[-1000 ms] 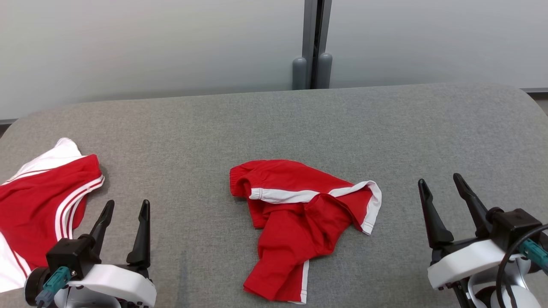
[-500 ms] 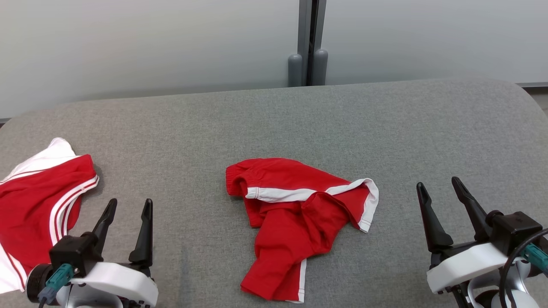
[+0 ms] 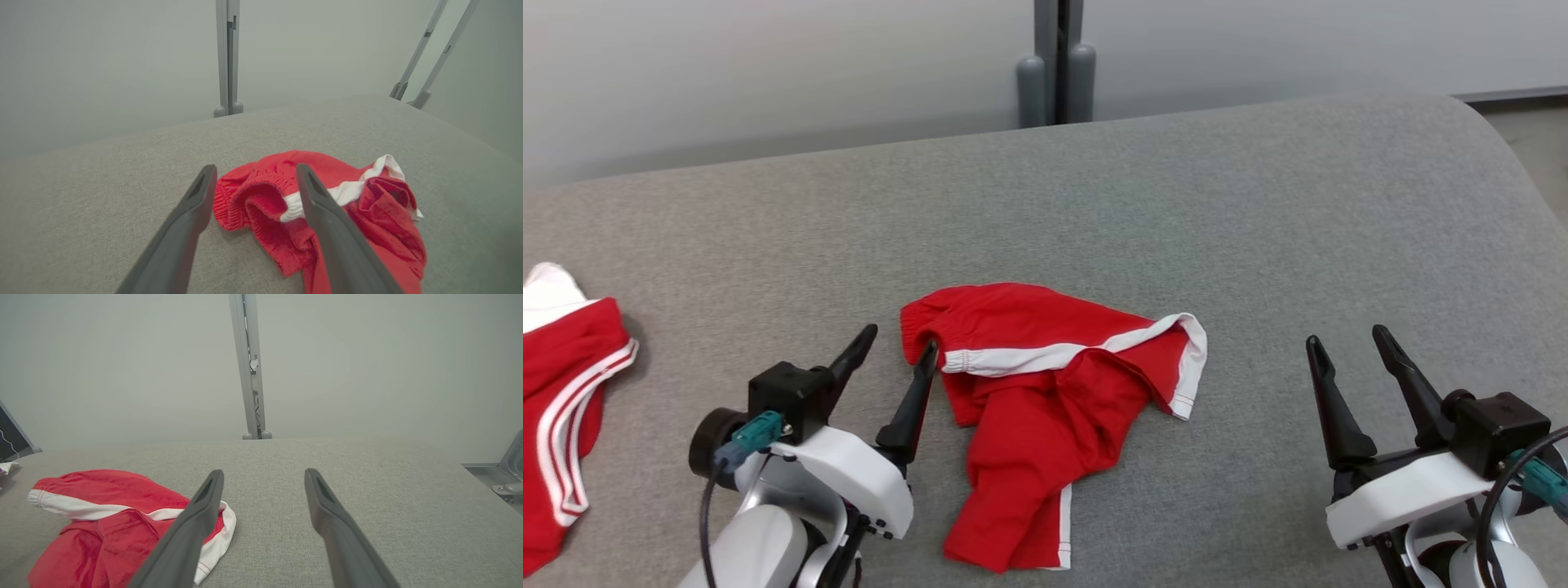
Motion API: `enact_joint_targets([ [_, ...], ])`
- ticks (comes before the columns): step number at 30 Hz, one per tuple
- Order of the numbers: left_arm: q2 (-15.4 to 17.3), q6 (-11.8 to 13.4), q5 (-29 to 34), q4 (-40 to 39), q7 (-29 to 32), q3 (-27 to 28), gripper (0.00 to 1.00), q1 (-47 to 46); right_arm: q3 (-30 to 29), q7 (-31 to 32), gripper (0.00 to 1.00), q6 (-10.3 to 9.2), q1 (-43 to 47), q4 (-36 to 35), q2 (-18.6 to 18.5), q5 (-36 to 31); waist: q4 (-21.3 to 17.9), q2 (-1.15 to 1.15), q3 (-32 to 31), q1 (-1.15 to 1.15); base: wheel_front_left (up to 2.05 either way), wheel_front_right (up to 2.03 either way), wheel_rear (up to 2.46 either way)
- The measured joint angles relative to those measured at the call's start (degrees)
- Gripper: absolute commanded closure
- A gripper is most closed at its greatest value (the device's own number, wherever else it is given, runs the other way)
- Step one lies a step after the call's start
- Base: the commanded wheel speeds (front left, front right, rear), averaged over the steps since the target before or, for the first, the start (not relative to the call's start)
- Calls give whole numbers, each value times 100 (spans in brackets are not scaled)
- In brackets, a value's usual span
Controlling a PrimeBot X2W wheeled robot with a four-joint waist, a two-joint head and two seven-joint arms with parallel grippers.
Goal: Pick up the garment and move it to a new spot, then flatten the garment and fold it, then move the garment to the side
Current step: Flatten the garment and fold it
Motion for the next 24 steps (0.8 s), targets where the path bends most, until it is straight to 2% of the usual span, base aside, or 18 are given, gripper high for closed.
enact_joint_targets([
  [5,-174,-283,-138,423,236,-254,0,-141,49,-86,0,0,-30,73,0,71,-205,0,156,0,0,0,0],
  [11,-185,-513,-242,677,430,-392,0,-233,59,-153,0,0,-117,142,0,121,-356,0,314,0,0,0,0],
  [12,-183,-537,-269,709,431,-396,7,-270,69,-172,0,0,-124,159,0,141,-378,0,330,0,0,0,0],
  [13,-174,-583,-269,728,447,-409,33,-303,80,-192,0,0,-129,183,1,145,-401,0,343,0,0,0,0],
  [14,-168,-628,-270,743,475,-423,100,-325,87,-196,0,0,-138,205,1,156,-422,0,354,0,0,0,0],
  [19,-137,-740,-208,630,397,-472,100,-532,98,-246,0,0,-179,265,0,201,-500,0,383,0,0,0,0],
  [24,-116,-772,5,94,380,-558,100,-849,79,-282,0,0,-209,326,1,260,-526,0,385,0,0,0,0],
])
